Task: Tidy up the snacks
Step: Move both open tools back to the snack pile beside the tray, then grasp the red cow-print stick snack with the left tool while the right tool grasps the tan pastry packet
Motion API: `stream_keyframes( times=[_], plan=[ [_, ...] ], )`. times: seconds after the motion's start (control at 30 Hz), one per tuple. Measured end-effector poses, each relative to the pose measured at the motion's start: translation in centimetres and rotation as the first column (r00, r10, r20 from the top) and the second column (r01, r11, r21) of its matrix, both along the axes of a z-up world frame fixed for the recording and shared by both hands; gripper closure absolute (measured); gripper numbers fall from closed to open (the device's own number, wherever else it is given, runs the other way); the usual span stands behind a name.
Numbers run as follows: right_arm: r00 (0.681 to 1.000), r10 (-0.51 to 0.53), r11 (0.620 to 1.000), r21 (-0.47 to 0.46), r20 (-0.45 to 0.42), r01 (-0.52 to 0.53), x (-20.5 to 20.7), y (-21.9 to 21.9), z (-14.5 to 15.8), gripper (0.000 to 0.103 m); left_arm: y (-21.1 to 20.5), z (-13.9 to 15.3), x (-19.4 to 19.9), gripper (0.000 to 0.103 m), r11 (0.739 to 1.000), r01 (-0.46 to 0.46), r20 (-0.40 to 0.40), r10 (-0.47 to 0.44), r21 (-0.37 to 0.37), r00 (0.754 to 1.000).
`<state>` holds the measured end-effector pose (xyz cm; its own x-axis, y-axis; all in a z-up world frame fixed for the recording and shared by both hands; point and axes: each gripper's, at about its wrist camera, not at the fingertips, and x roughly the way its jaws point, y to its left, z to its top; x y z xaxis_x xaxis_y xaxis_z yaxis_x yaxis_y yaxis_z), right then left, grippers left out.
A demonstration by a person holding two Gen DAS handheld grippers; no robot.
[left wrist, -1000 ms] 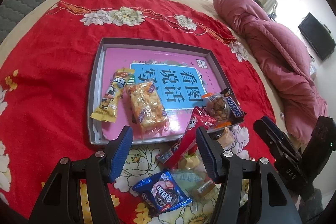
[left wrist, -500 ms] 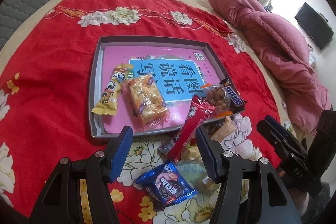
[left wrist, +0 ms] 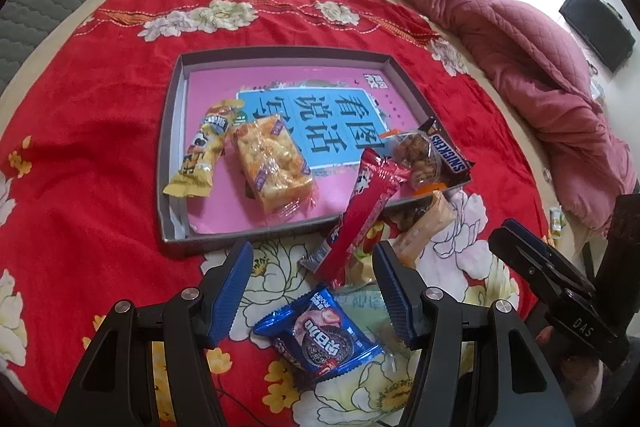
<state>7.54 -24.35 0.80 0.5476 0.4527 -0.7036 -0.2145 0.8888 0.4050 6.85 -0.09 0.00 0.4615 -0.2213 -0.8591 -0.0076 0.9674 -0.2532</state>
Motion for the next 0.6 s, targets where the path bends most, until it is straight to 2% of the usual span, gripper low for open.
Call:
stream_keyframes(
  times=[0.47, 0.6],
  plan=[
    [0.995, 0.057, 0.998, -0.009, -0.080, -0.058, 0.1, 2.1, -1.7, 0.028, -0.2, -2.0, 0.1, 0.039, 0.999, 0.014, -0.048, -0.016, -0.048, 0.999],
    [0.991, 0.041, 0.999, 0.029, -0.129, -0.037, 0.9, 2.1, -3.0, 0.028, -0.2, -2.5, 0.1, 0.039, 0.999, 0.014, -0.056, -0.016, -0.049, 0.998]
  ],
)
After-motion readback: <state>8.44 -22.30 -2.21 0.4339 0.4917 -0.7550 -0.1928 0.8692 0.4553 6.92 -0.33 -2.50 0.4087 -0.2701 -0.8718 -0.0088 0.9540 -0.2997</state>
